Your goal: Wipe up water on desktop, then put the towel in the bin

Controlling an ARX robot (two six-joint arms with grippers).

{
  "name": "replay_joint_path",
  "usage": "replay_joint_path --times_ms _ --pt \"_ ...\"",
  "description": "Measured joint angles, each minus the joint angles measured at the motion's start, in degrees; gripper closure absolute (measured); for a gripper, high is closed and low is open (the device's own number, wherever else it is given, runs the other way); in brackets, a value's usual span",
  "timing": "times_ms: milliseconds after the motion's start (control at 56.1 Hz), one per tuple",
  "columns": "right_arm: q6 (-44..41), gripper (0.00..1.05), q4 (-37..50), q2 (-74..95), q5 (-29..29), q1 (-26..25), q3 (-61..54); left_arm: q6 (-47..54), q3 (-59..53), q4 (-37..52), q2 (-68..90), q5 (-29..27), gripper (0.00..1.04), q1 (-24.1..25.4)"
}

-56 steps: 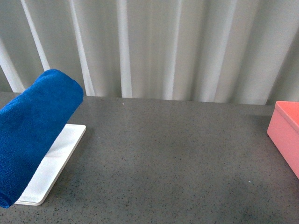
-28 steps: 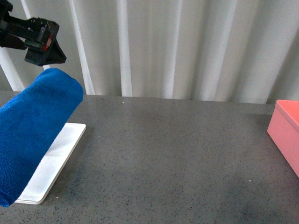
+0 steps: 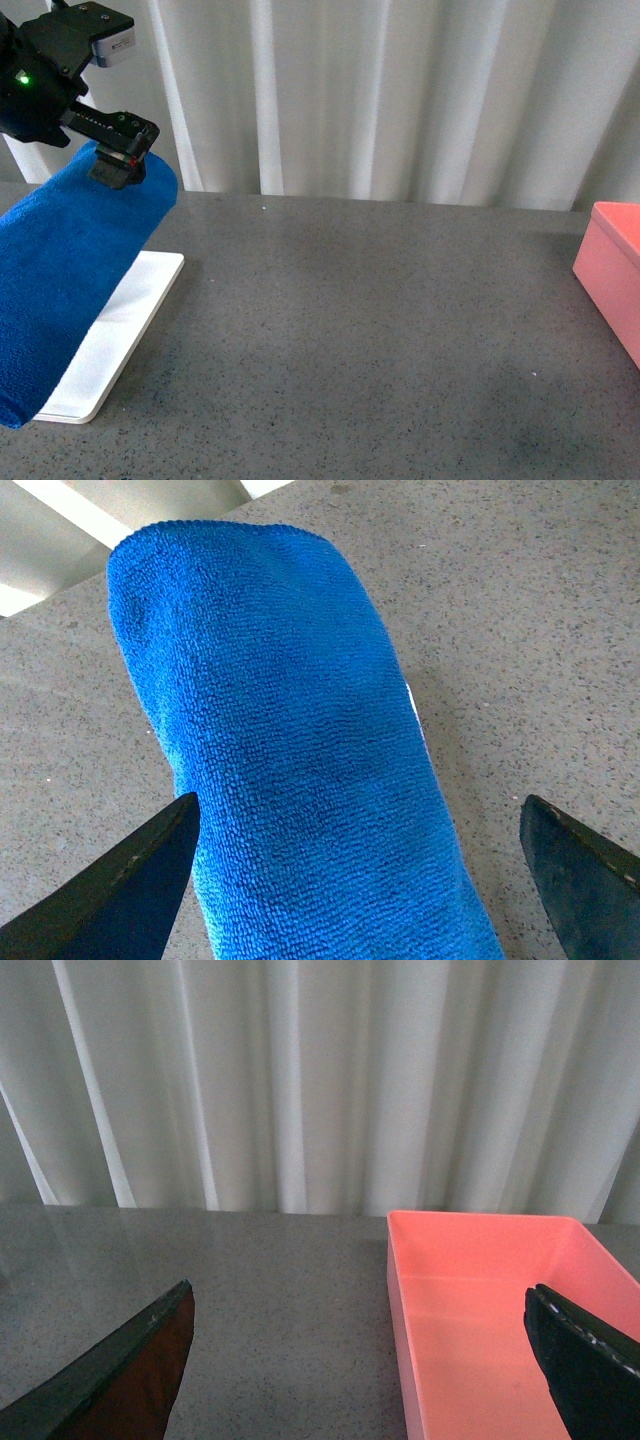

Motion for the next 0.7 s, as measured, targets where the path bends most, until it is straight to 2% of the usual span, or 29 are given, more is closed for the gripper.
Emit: replay_joint_path --times_ms 357,695 --pt "0.0 0.07 0.0 0.0 0.0 0.0 0.0 -0.8 -1.1 4.4 4.3 -2.7 0.07 0.8" --pt "0.0 0.07 0.0 0.0 0.0 0.0 0.0 -1.1 -3.8 8.2 5.3 -2.8 0.07 1.9"
